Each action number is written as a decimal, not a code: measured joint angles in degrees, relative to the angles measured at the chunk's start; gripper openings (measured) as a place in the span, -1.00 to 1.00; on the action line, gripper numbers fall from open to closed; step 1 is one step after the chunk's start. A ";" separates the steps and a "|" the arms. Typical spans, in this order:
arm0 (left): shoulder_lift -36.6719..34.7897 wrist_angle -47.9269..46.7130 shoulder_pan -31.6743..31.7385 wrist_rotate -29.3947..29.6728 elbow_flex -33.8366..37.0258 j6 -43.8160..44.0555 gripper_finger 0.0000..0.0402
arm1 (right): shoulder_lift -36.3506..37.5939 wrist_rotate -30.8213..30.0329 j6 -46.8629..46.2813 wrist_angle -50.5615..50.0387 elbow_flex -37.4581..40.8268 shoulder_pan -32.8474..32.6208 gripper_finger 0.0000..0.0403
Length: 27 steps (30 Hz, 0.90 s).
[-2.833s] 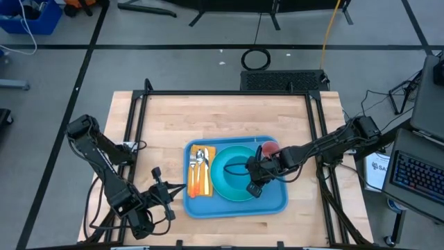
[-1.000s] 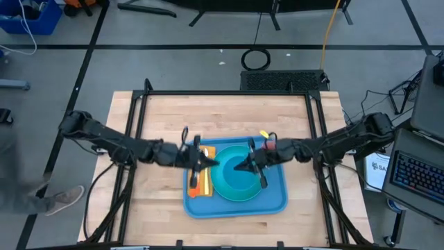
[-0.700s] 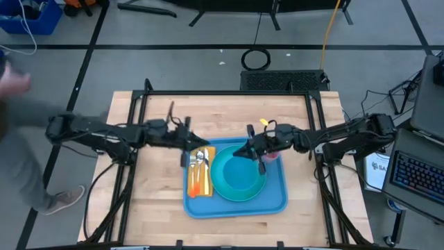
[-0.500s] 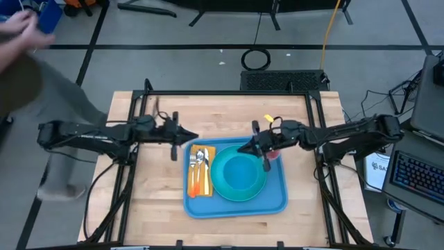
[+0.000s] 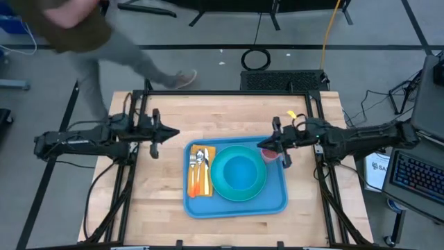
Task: Set up tray
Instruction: Return to Home Position
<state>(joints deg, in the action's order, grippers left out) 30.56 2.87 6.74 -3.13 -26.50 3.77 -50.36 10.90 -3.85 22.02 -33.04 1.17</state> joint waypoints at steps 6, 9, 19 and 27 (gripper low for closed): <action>-6.51 -5.83 0.00 1.41 0.04 0.06 -0.96 | 9.40 -2.02 -1.90 0.00 7.79 0.00 -1.00; -9.45 -9.33 0.00 1.67 0.04 -0.19 -0.91 | 13.71 -2.05 -2.30 0.14 11.26 0.00 -1.00; -19.57 -18.09 0.00 2.53 1.10 -0.02 -0.94 | 26.31 -2.17 -2.73 5.37 22.56 0.00 -1.00; -30.38 -20.29 0.00 4.66 10.41 0.84 -0.89 | 31.64 -2.19 -5.76 11.88 31.31 0.00 -1.00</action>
<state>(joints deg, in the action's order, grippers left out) 0.18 -17.42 6.74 1.53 -16.08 4.61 -18.72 8.71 -9.61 33.90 -1.73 1.17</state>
